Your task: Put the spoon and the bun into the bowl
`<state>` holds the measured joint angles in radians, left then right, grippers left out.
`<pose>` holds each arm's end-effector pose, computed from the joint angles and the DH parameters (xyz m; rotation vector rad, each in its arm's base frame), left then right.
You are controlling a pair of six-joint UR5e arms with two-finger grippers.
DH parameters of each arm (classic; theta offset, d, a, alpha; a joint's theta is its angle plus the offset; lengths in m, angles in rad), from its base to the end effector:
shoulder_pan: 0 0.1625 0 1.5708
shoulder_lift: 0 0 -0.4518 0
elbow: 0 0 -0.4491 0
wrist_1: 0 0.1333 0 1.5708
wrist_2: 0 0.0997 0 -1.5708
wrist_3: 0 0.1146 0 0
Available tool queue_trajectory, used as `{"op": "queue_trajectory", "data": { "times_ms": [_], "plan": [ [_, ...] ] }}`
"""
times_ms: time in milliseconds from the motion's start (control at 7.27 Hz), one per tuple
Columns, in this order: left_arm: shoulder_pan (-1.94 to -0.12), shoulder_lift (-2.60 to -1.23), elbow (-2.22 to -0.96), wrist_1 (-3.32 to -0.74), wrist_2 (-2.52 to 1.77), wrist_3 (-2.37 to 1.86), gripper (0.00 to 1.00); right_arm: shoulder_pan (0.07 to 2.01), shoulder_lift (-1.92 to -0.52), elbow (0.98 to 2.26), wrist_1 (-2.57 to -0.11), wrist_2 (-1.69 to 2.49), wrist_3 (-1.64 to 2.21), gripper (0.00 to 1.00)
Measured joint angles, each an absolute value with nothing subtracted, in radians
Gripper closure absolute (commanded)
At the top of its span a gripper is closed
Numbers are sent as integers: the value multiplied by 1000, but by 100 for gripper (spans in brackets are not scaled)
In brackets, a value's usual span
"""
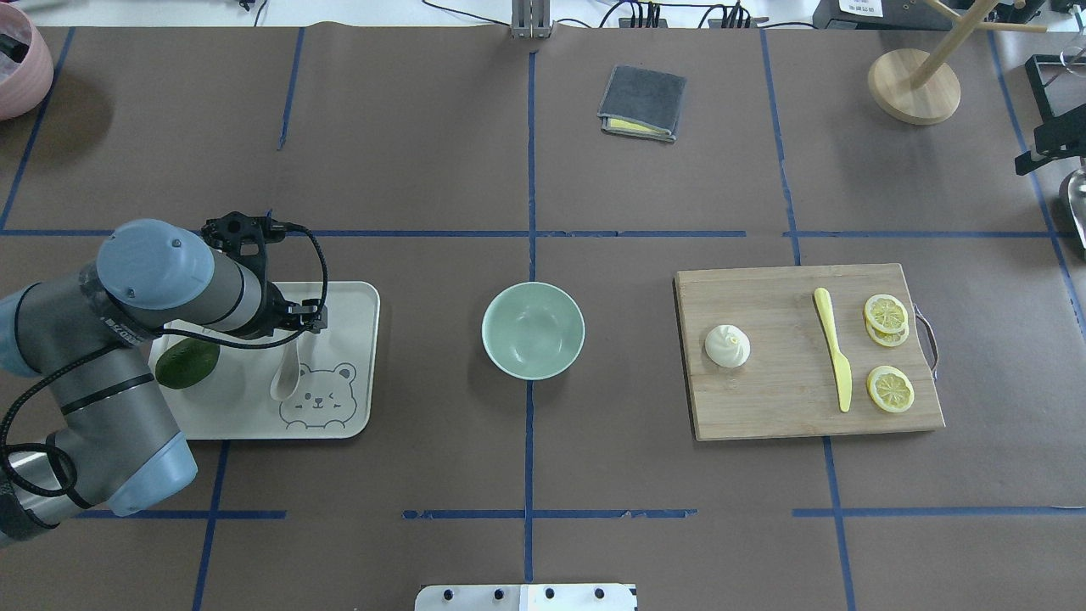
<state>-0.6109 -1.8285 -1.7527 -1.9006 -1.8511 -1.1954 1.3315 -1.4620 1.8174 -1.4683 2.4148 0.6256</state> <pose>0.4904 -0.4674 0.4180 0.1272 0.7993 -0.1147 -0.0943 -0.5876 0.4796 0.0432 -0.9324 0.1647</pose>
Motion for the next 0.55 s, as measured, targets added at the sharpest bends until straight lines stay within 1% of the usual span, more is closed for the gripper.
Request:
{"op": "queue_trajectory", "data": {
  "times_ms": [138,275,550],
  "plan": [
    [-610,-1828,-1751,-1901,-1851,-1196,63,1321,-1454,1823,-1469,2414,643,0],
    [-609,-1829,-1749,-1901,-1850,-1195,68,1313,-1447,1825,-1469,2413,653,0],
    [-609,-1828,-1749,-1901,-1850,-1195,100,1300,-1434,1825,-1469,2412,675,0]
  ]
}}
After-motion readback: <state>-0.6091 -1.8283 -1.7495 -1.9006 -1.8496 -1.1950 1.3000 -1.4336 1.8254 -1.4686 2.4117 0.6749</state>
